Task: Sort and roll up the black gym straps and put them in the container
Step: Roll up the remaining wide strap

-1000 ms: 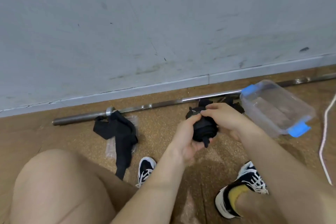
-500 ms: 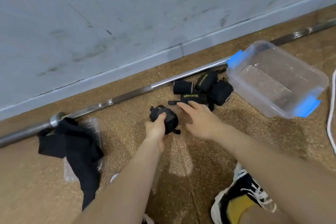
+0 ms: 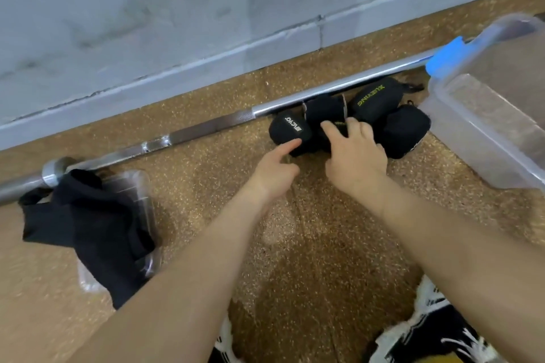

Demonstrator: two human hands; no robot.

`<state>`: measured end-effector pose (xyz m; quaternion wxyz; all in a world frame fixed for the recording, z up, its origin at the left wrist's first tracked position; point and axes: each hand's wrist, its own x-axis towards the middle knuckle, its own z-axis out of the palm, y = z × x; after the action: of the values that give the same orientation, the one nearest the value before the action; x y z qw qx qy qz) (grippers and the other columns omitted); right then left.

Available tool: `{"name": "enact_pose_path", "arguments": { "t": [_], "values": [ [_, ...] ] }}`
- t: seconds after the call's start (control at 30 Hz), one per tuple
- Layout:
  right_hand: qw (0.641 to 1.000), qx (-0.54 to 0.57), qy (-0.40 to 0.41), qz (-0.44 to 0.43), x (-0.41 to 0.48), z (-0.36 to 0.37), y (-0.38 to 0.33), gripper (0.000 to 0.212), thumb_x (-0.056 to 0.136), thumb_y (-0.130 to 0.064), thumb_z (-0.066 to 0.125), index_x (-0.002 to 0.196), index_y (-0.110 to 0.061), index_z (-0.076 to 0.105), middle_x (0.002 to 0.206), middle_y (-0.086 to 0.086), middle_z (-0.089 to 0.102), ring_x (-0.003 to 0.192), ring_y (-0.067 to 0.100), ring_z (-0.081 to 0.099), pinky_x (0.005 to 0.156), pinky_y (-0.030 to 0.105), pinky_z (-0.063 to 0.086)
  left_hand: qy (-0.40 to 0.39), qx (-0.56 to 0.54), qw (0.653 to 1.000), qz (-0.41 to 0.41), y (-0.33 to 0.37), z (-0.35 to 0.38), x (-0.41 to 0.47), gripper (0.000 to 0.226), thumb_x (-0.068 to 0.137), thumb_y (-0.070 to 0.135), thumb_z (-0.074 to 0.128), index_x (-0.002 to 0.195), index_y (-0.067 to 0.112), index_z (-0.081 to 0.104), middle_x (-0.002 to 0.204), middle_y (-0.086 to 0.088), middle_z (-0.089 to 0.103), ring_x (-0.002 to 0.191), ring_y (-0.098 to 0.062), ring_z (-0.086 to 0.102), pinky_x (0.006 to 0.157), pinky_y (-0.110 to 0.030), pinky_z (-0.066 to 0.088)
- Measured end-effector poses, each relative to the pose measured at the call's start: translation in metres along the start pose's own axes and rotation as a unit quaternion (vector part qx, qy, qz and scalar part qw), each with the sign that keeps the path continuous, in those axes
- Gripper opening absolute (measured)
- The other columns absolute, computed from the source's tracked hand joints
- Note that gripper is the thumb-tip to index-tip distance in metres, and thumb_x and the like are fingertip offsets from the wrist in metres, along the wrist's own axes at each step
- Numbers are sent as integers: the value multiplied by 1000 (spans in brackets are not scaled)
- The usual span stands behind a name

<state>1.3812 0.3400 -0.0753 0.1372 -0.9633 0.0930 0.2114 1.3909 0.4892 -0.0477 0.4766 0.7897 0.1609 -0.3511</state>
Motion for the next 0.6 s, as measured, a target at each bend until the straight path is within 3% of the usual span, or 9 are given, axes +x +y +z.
{"name": "enact_pose_path", "arguments": {
  "t": [0.03,0.13,0.2,0.3,0.37,0.47,0.6],
  "values": [
    [999,27,0,25,0,-2,-4,71,92,-30,59,152,-32,21,159,12,20,146,32,17,106,54,36,5,-12,1000,2,-4,-4,-1,63,92,-3,47,143,35,49,111,3,61,59,-13,50,57,-30,45],
    [997,65,33,32,-12,-6,-28,67,94,-31,55,153,-27,22,160,10,22,148,29,14,109,56,30,52,-25,998,3,-20,-20,-16,51,94,-3,46,133,27,58,127,5,60,77,-20,57,71,-41,55],
    [994,97,49,-16,-24,-6,-51,61,95,-27,54,150,-23,30,155,8,32,144,29,24,106,53,34,100,-22,995,9,-34,-36,-32,39,98,1,47,123,25,65,114,9,65,70,-16,58,60,-33,53],
    [975,207,-36,-71,-41,2,-91,55,95,-23,55,148,-22,37,137,5,52,124,26,50,97,42,47,199,-27,980,10,-67,-71,-55,26,98,12,54,116,23,71,89,15,68,67,-9,61,58,-22,46],
    [940,316,-120,-47,-52,14,-117,53,96,-19,55,146,-25,39,122,1,59,105,22,61,86,37,52,281,30,959,-10,-98,-98,-68,23,94,22,62,115,23,71,101,7,71,87,-8,67,71,-24,51],
    [883,409,-229,14,-69,38,-151,51,95,-15,57,144,-22,43,117,5,61,94,20,65,86,40,56,383,159,906,-89,-151,-138,-86,45,86,32,70,129,26,59,129,-5,55,123,-28,49,95,-40,46],
    [807,477,-345,50,-97,66,-187,42,96,-9,59,135,-22,51,110,8,66,90,21,64,79,35,56,394,126,893,-174,-200,-174,-102,92,79,35,78,152,32,21,157,-10,22,142,-37,22,107,-51,34]
  ]
}}
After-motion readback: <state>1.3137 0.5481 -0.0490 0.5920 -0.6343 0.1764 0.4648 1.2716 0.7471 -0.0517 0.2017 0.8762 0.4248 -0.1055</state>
